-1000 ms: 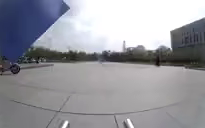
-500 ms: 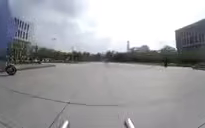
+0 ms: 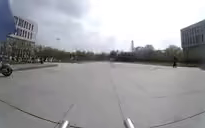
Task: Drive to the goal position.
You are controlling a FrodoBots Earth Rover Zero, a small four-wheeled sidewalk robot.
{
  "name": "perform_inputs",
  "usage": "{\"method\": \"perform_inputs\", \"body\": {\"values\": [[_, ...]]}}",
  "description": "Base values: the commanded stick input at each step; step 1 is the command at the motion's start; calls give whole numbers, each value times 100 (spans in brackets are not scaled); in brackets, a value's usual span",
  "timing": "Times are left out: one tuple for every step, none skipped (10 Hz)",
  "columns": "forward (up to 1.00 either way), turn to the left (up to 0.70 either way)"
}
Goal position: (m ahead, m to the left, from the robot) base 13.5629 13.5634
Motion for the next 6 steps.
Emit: {"method": "perform_inputs", "body": {"values": [[100,-40],[100,-40],[100,-40],[100,-40],[100,-40],[100,-40]]}}
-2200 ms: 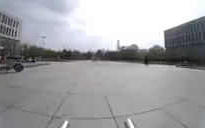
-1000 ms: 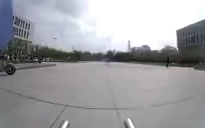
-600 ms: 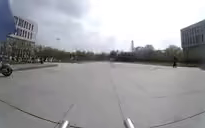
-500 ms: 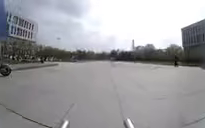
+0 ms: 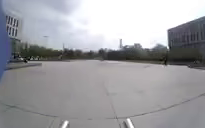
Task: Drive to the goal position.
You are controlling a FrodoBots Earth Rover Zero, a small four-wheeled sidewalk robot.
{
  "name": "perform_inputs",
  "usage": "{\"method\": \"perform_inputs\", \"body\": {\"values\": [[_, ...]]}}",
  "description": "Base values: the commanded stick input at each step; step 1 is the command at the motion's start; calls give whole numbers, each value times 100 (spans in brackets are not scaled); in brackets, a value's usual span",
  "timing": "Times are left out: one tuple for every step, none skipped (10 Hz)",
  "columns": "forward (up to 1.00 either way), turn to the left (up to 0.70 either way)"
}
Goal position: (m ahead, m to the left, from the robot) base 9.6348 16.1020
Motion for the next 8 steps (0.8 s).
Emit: {"method": "perform_inputs", "body": {"values": [[100,-40],[100,-38],[100,0],[100,0],[100,0],[100,0],[100,0],[100,0]]}}
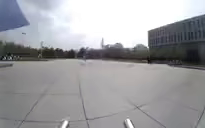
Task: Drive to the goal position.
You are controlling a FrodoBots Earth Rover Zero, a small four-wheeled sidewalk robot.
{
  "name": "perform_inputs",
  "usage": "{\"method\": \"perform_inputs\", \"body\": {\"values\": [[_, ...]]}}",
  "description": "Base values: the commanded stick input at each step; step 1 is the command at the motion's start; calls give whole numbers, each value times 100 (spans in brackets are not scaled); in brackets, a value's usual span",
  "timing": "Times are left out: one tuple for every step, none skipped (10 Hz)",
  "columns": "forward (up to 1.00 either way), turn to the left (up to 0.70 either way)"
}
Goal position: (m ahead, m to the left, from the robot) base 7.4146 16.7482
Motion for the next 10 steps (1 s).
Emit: {"method": "perform_inputs", "body": {"values": [[100,0],[100,0],[100,0],[100,8],[100,28],[100,40],[100,38],[100,0],[100,0],[100,0]]}}
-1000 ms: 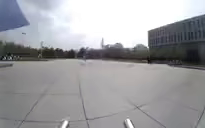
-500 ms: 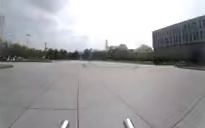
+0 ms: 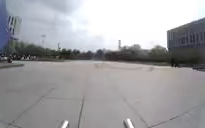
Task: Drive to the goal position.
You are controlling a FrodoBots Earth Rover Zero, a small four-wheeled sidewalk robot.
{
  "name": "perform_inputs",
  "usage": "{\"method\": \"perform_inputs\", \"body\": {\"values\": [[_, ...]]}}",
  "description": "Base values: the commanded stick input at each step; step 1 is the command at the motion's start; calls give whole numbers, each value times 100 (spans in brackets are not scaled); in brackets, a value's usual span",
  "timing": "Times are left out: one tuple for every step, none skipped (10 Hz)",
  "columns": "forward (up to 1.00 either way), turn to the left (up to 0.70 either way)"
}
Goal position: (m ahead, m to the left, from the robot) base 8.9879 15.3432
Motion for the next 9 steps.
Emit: {"method": "perform_inputs", "body": {"values": [[100,0],[100,0],[100,0],[100,0],[100,40],[100,21],[100,1],[100,0],[100,0]]}}
